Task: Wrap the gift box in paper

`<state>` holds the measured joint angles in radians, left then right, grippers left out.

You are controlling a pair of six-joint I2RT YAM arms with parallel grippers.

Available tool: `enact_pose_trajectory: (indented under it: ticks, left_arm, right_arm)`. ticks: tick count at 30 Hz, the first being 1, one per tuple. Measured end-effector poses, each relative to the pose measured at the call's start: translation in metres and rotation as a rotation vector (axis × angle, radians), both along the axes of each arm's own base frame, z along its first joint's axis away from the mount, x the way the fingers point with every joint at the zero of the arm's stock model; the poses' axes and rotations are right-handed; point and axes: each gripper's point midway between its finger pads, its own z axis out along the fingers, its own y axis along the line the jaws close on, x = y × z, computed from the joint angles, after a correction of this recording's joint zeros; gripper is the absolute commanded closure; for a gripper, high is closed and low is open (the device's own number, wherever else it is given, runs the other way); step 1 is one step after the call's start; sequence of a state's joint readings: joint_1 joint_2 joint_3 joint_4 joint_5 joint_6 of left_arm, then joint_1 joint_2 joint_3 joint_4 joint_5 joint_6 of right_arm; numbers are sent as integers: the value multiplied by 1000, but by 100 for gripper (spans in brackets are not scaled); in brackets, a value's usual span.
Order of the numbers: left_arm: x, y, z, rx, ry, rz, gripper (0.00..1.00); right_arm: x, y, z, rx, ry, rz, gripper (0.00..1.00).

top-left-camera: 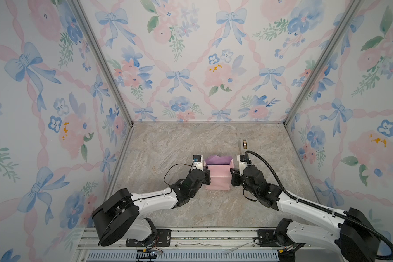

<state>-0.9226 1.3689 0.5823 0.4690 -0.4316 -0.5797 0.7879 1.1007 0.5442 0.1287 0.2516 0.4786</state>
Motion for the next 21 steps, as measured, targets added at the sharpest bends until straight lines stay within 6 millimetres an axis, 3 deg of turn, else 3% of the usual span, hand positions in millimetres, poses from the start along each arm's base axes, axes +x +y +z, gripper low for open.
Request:
enact_pose_trajectory:
  ticks: [2, 6, 11, 13, 17, 21]
  left_arm:
    - [0, 0, 0, 0, 0, 0, 98]
    - [0, 0, 0, 0, 0, 0, 98]
    - [-1, -1, 0, 2, -2, 0, 98]
    - [-1, -1, 0, 2, -3, 1, 98]
    - [-1, -1, 0, 3, -3, 2, 97]
    - [-1, -1, 1, 3, -4, 2, 97]
  right_arm:
    - [-3, 2, 7, 12, -13, 25, 56]
    - [-12, 2, 38, 77, -74, 63, 52]
    - [-16, -23, 77, 201, -154, 39, 50]
    - [-11, -38, 76, 232, -149, -4, 50]
    - [2, -63, 53, 255, -70, -104, 51]
    - [7, -57, 26, 240, 27, -95, 51]
